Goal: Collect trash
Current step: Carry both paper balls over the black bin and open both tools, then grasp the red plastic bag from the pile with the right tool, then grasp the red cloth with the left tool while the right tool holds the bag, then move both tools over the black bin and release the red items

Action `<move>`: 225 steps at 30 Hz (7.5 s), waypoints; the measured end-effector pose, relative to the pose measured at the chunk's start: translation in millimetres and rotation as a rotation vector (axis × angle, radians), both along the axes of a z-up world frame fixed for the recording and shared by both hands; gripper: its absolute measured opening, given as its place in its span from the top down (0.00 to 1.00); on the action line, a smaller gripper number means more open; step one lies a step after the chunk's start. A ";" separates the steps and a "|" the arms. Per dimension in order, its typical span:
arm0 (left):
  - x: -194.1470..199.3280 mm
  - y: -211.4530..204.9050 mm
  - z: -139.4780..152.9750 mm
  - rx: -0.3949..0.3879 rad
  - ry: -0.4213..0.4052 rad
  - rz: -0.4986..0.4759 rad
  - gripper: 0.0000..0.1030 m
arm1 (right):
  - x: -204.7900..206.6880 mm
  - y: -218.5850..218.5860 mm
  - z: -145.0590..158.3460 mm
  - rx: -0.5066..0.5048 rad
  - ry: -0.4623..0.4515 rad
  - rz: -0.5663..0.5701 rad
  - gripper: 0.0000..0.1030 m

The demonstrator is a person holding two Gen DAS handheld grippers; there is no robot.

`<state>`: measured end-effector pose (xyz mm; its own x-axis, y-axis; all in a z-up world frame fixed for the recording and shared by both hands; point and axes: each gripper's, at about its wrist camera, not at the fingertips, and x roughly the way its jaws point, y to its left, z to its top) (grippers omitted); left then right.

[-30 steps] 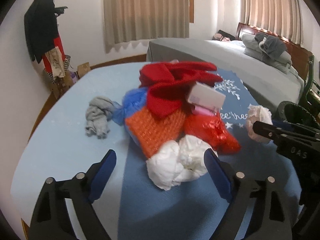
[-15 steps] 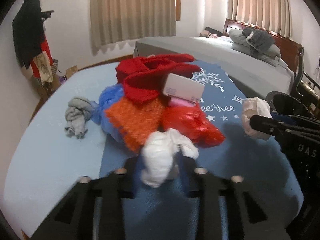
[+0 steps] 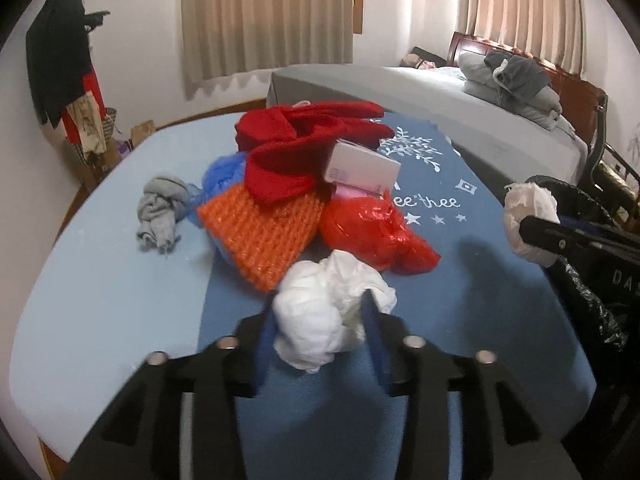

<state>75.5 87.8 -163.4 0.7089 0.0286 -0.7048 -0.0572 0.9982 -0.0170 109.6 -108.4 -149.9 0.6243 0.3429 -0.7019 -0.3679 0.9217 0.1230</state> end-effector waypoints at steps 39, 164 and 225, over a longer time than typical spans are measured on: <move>42.9 -194.7 75.6 -0.113 -0.185 -0.461 0.79 | -43.7 -189.1 40.5 -0.025 -0.130 -0.445 0.60; 89.5 45.6 62.5 -0.053 -0.251 0.028 0.98 | 65.8 24.5 30.0 0.050 -0.098 -0.033 0.60; 53.7 -224.7 98.0 -0.224 -0.217 -0.602 0.45 | -54.9 -241.5 56.2 -0.046 -0.218 -0.566 0.11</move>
